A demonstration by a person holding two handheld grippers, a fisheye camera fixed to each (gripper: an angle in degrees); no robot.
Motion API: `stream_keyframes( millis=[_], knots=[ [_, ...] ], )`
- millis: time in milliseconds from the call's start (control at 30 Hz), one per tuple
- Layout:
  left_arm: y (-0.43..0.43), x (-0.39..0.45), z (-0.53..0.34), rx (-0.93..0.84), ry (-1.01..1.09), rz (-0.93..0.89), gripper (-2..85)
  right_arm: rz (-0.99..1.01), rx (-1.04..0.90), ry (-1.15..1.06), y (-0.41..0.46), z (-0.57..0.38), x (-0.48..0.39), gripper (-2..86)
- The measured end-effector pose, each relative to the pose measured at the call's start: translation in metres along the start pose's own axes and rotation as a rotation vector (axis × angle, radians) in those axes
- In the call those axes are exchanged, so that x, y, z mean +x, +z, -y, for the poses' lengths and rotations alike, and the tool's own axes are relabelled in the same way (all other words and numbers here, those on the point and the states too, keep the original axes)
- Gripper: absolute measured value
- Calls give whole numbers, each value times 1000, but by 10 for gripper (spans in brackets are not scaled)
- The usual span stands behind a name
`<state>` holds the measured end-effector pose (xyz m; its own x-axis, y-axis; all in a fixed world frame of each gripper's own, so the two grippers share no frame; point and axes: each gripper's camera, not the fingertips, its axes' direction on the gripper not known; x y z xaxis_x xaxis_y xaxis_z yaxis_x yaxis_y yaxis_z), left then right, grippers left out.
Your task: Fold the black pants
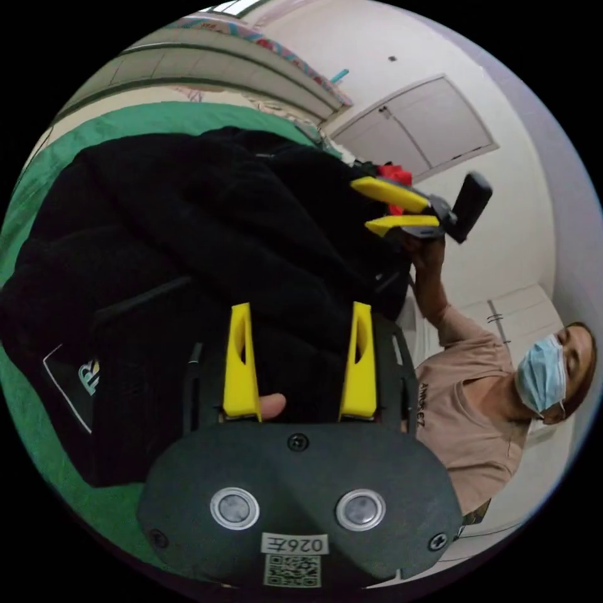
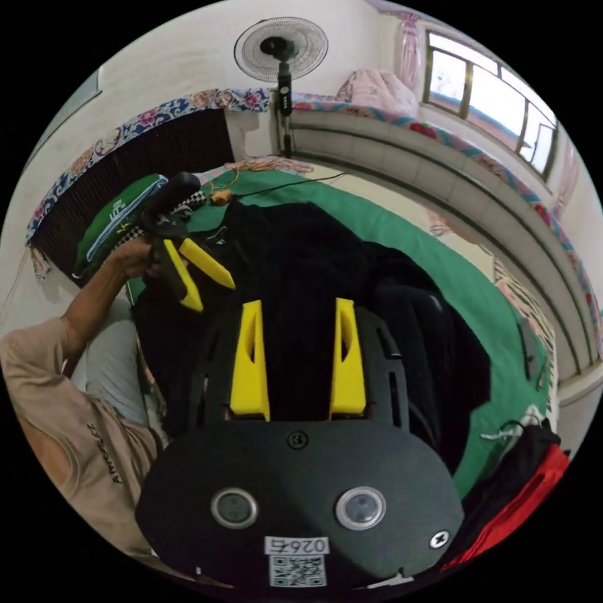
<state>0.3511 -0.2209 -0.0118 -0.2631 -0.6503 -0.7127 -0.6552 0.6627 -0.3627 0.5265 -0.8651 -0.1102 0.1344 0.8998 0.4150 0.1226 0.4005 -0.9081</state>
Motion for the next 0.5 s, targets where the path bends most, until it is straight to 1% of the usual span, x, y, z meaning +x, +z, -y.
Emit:
stream_keyframes(
  millis=[33, 67, 100, 133, 167, 200, 233, 267, 300, 333, 367, 400, 433, 500],
  knots=[
    [4, 1, 2, -45, -11, 61, 220, 43, -35, -5, 24, 15, 0, 153],
    [7, 2, 4, -64, -12, 88, 219, 57, -85, -6, 50, 27, 0, 155],
    [15, 3, 9, -83, -6, 116, 193, 44, -126, -11, 64, 32, -1, 156],
    [22, 5, 15, -71, -7, 173, 143, 1, -245, -27, 95, 39, -1, 113],
    [24, 8, 17, -64, -2, 221, 106, -84, -340, -25, 117, 39, 0, 62],
    [30, 13, 22, -61, 11, 311, 60, -123, -339, -27, 118, 38, 0, 33],
    [34, 15, 24, -56, 40, 318, 42, -142, -297, -14, 107, 34, 2, 0],
    [34, 14, 26, -52, 47, 298, 39, -165, -255, 13, 90, 27, 6, -8],
    [28, 10, 28, -52, 53, 247, 32, -183, -240, 14, 80, 23, 8, -10],
    [16, 4, 27, -23, 63, 158, 27, -221, -223, 25, 63, 12, 14, -12],
    [7, 1, 26, 15, 64, 91, 25, -219, -198, 44, 46, -1, 21, -13],
    [-12, -9, 21, 116, 60, -75, 22, -203, -188, 59, 38, -7, 26, -14],
    [-29, -19, 18, 198, 60, -246, 19, -142, -170, 89, 25, -19, 37, -14],
    [-51, -28, 19, 280, 64, -353, 16, -45, -117, 121, 8, -36, 53, -14]
  ],
)
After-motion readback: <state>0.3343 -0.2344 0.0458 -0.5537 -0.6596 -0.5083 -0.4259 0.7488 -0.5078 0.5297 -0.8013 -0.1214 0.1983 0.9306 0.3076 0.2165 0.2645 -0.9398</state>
